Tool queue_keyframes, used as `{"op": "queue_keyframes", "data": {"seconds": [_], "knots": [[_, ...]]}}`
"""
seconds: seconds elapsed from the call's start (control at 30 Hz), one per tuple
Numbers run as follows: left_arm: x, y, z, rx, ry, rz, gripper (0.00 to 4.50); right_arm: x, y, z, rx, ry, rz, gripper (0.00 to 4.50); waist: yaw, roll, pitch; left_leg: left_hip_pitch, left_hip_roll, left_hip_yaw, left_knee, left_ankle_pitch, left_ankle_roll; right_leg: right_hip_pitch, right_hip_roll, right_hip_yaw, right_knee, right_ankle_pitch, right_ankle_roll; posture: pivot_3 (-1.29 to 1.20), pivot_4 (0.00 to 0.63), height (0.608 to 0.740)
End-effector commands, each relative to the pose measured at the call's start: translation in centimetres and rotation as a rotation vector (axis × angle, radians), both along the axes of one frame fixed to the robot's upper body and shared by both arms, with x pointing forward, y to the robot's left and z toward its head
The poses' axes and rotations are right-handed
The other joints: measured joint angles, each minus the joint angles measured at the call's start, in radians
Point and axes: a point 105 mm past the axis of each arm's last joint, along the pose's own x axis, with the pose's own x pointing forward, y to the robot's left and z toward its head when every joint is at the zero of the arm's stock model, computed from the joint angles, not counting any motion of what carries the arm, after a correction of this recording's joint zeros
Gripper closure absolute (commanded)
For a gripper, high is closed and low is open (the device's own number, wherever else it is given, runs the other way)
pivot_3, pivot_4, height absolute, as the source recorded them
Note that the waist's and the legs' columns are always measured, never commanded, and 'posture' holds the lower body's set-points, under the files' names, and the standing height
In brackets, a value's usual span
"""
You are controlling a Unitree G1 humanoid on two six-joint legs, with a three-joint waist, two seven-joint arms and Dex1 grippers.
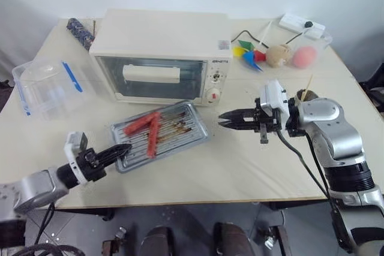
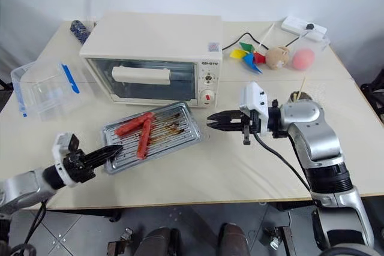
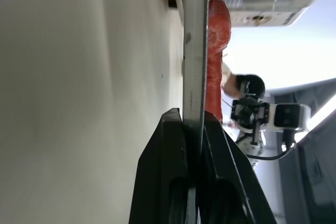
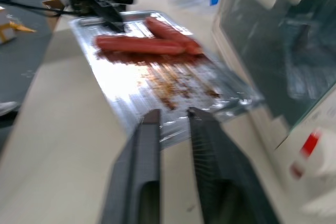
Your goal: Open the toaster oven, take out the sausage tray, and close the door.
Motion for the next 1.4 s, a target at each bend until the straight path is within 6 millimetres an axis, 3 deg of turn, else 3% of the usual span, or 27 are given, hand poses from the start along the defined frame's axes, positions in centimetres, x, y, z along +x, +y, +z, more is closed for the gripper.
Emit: {"op": "queue_keyframes", "data": {"seconds": [0.03, 0.27, 0.37, 0.57, 0.83, 1.07, 1.33, 1.4], "knots": [[0.8, -0.8, 0.1, 0.015, 0.023, -0.069, 4.50, -1.4, -1.3, 0.8, -0.017, -0.042, 0.030, 2.30, 0.005, 0.000, 0.000, 0.000, 0.000, 0.000, 0.000, 0.000, 0.000, 0.000, 0.000, 0.000, 0.000, 0.000, 0.000, 0.00, 0.150, 0.740], [2.2, -2.6, -0.8, 0.122, 0.055, -0.186, 4.50, -1.6, -4.3, 0.3, -0.018, -0.022, -0.086, 0.04, 0.008, 0.000, 0.000, 0.001, 0.000, 0.007, 0.000, 0.000, 0.000, 0.000, 0.001, 0.001, -0.001, 0.000, 0.000, 0.00, 0.150, 0.740], [2.8, -3.4, -1.4, 0.162, 0.053, -0.216, 4.50, -1.6, -5.4, 0.3, -0.022, -0.030, -0.146, 0.04, 0.021, 0.000, 0.000, 0.001, 0.000, 0.007, 0.000, 0.000, -0.001, 0.000, 0.001, 0.001, -0.001, 0.000, 0.000, 0.00, 0.150, 0.740], [3.4, -4.8, -2.8, 0.204, 0.068, -0.279, 4.50, -1.6, -5.1, 0.6, 0.005, -0.049, -0.185, 0.04, 0.046, 0.001, 0.000, 0.002, 0.000, 0.008, 0.003, 0.001, 0.000, 0.002, 0.001, 0.002, -0.001, 0.000, 0.000, 0.00, 0.150, 0.740], [4.7, -4.3, -4.2, 0.274, 0.108, -0.259, 2.07, -1.5, -4.8, 0.6, 0.020, -0.066, -0.222, 0.00, 0.059, 0.004, -0.002, 0.002, -0.002, 0.008, 0.004, 0.002, 0.001, 0.004, 0.001, 0.004, -0.002, 0.000, 0.000, 0.00, 0.150, 0.740], [5.8, -1.8, -2.6, 0.323, 0.036, -0.193, 0.15, -1.2, -4.8, 0.8, 0.018, -0.074, -0.222, 0.00, 0.047, 0.004, -0.002, 0.002, -0.001, 0.008, 0.004, 0.004, 0.001, 0.004, 0.001, 0.005, 0.000, 0.000, 0.000, 0.00, 0.150, 0.740], [5.7, 3.7, 2.0, 0.530, -0.264, -0.173, 0.07, -0.9, -4.0, 0.4, 0.009, -0.028, -0.126, 0.00, 0.005, 0.000, 0.000, 0.002, 0.000, 0.010, 0.000, 0.006, 0.000, -0.004, 0.001, 0.008, 0.007, 0.000, -0.001, 0.00, 0.150, 0.740], [6.4, 4.6, 3.7, 0.574, -0.521, -0.129, 0.07, -0.6, -3.8, 0.0, 0.008, -0.015, -0.108, 0.00, 0.007, 0.000, 0.000, -0.001, 0.000, 0.011, 0.000, 0.005, -0.001, -0.008, 0.001, 0.009, 0.008, 0.000, -0.001, 0.00, 0.150, 0.740]]}}
